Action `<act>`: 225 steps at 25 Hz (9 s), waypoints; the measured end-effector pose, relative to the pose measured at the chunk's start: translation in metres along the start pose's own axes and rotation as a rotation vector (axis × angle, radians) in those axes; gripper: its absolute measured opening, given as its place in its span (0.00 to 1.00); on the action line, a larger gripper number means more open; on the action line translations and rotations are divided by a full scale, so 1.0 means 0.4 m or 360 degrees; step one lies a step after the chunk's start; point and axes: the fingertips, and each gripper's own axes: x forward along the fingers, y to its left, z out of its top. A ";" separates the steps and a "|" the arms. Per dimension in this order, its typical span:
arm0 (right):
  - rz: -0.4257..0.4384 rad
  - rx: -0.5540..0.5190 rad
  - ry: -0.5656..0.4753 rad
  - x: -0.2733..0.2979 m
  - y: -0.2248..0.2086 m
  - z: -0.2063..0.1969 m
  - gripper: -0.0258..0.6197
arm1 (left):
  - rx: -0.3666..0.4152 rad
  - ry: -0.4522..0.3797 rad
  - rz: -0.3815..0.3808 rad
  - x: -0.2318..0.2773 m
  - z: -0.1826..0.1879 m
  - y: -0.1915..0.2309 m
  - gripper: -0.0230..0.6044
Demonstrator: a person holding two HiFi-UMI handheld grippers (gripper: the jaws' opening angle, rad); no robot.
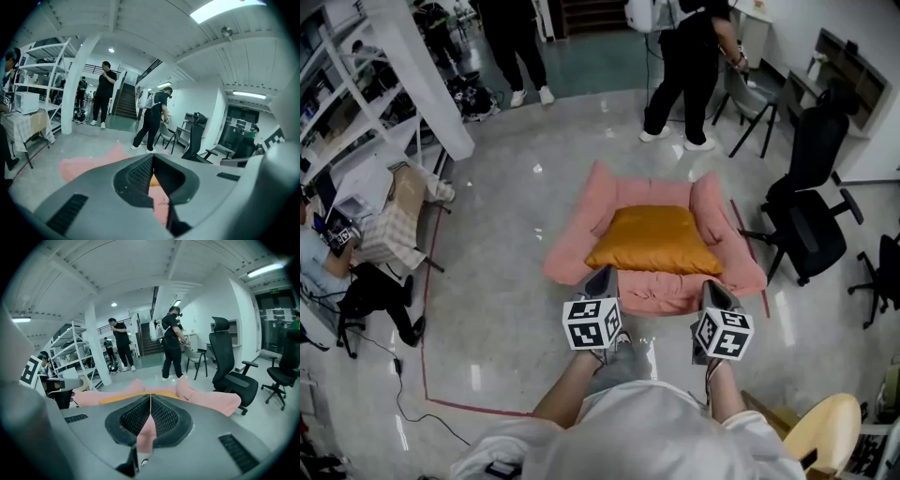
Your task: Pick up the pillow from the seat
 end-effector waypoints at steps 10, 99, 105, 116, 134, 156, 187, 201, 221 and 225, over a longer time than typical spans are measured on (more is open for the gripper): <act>-0.0110 -0.0014 0.0021 0.190 0.014 0.126 0.09 | -0.0055 0.0025 -0.0077 0.213 0.115 0.122 0.05; 0.0372 0.0301 0.1322 0.957 -0.190 -0.251 0.47 | -0.0269 0.1596 -0.0049 0.883 -0.428 0.333 0.53; 0.0374 0.0301 0.1356 0.955 -0.201 -0.284 0.44 | -0.0222 0.1676 -0.0052 0.884 -0.460 0.319 0.47; 0.0479 0.0234 0.1352 0.957 -0.167 -0.284 0.18 | -0.0172 0.1731 -0.0153 0.883 -0.463 0.294 0.12; 0.0507 0.0155 0.0989 0.917 -0.153 -0.036 0.10 | -0.0341 0.1344 -0.0179 0.870 -0.224 0.252 0.08; 0.0428 -0.0164 0.0248 0.656 -0.038 0.457 0.10 | -0.0207 0.0552 -0.0388 0.684 0.284 0.145 0.08; -0.0249 0.0006 -0.0291 -0.152 -0.373 0.348 0.09 | 0.0181 0.0385 -0.1083 0.342 0.226 -0.534 0.08; -0.0359 0.0137 -0.0307 -0.511 -0.510 0.088 0.10 | 0.0258 0.0442 -0.1185 0.095 -0.013 -0.800 0.08; -0.0603 0.0168 -0.0307 -0.659 -0.573 0.016 0.09 | 0.0366 0.0531 -0.1366 0.038 -0.069 -0.940 0.08; -0.0602 0.0158 -0.0307 -0.647 -0.570 0.022 0.09 | 0.0372 0.0524 -0.1357 0.043 -0.059 -0.933 0.08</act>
